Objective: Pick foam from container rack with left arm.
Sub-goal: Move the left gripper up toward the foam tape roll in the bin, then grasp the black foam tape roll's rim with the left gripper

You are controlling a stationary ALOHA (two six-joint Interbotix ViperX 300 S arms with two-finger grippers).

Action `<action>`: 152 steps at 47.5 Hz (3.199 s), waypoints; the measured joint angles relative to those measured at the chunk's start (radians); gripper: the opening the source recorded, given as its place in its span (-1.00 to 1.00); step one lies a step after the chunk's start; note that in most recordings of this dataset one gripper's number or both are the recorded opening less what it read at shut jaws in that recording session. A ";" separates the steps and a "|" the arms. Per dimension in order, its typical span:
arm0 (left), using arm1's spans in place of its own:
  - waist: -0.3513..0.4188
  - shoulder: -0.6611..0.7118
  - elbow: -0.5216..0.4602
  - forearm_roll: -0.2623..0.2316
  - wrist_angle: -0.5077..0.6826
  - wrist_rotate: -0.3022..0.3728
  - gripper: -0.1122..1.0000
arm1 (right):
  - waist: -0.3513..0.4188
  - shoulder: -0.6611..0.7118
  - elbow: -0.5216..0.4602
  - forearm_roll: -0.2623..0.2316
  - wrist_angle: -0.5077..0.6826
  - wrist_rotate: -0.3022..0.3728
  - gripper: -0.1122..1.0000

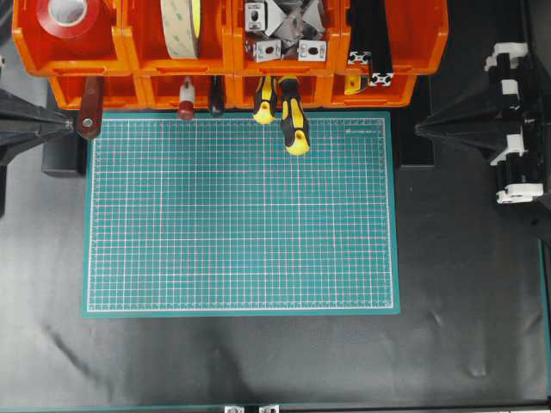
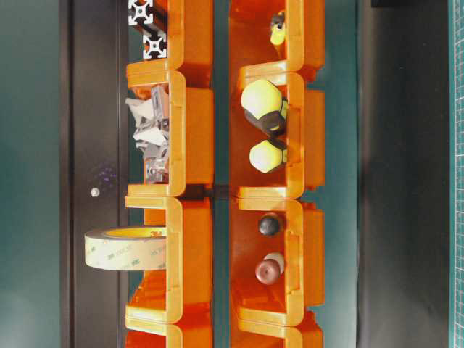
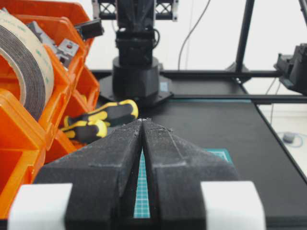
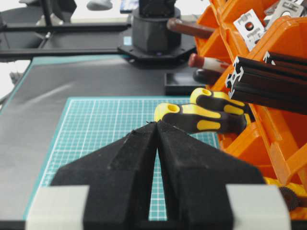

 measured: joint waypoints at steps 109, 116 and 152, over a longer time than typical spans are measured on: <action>0.241 0.575 -0.861 0.052 0.899 -1.132 0.80 | 0.034 0.000 0.000 0.018 -0.006 0.089 -0.79; 0.241 0.598 -0.873 0.052 0.891 -1.132 0.80 | 0.037 0.000 0.000 0.018 -0.006 0.089 -0.79; 0.241 0.603 -0.836 0.051 0.857 -1.135 0.31 | 0.040 0.000 0.000 0.017 -0.006 0.092 -0.79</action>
